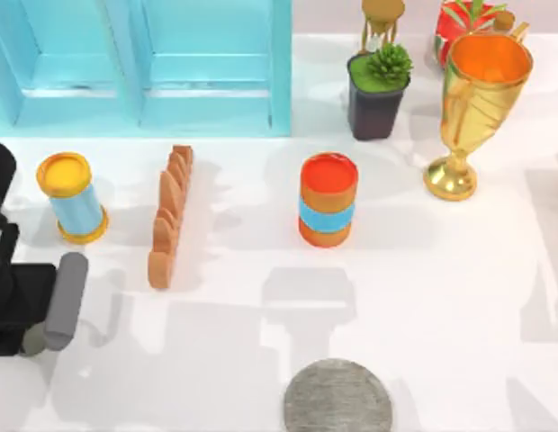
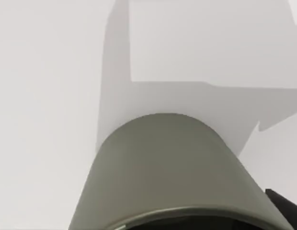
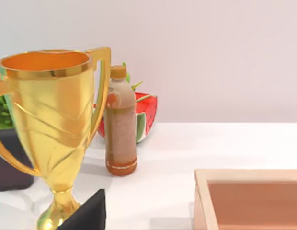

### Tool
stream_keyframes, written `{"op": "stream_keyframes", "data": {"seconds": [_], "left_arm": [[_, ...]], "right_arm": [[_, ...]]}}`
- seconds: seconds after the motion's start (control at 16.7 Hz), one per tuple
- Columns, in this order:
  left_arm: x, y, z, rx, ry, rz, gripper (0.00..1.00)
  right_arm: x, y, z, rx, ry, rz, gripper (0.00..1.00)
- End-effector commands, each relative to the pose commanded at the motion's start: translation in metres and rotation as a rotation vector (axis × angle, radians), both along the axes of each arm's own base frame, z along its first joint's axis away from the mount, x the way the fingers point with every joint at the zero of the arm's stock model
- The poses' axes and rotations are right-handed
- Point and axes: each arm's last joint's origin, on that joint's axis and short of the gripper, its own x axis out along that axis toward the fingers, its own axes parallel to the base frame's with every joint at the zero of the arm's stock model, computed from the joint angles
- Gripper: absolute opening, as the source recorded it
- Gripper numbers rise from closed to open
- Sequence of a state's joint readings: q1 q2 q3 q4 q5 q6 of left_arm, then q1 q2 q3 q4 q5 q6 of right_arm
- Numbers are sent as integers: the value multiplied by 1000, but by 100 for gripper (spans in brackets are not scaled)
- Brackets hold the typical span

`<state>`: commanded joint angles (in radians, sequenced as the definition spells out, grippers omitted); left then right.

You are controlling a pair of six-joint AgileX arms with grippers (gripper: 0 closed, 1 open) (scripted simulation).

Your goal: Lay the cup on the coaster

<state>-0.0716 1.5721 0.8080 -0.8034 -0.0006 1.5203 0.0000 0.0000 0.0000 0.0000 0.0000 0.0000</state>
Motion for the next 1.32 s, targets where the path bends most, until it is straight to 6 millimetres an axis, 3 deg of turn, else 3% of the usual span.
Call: {"op": "stream_keyframes", "data": {"seconds": [0.18,0.42,0.84,1.32], "left_arm": [[2,-6,2,-9,-5,6,0],[10,-41,9,-48,-7,63,0],[7,-140,20,-78,96,446,0],[-29,-263,28,52,152,1095,0]], "right_arm": [[0,0,0,0,0,0,100],[0,0,0,0,0,0,100],[0,0,0,0,0,0,100],[0,0,0,0,0,0,100]]}}
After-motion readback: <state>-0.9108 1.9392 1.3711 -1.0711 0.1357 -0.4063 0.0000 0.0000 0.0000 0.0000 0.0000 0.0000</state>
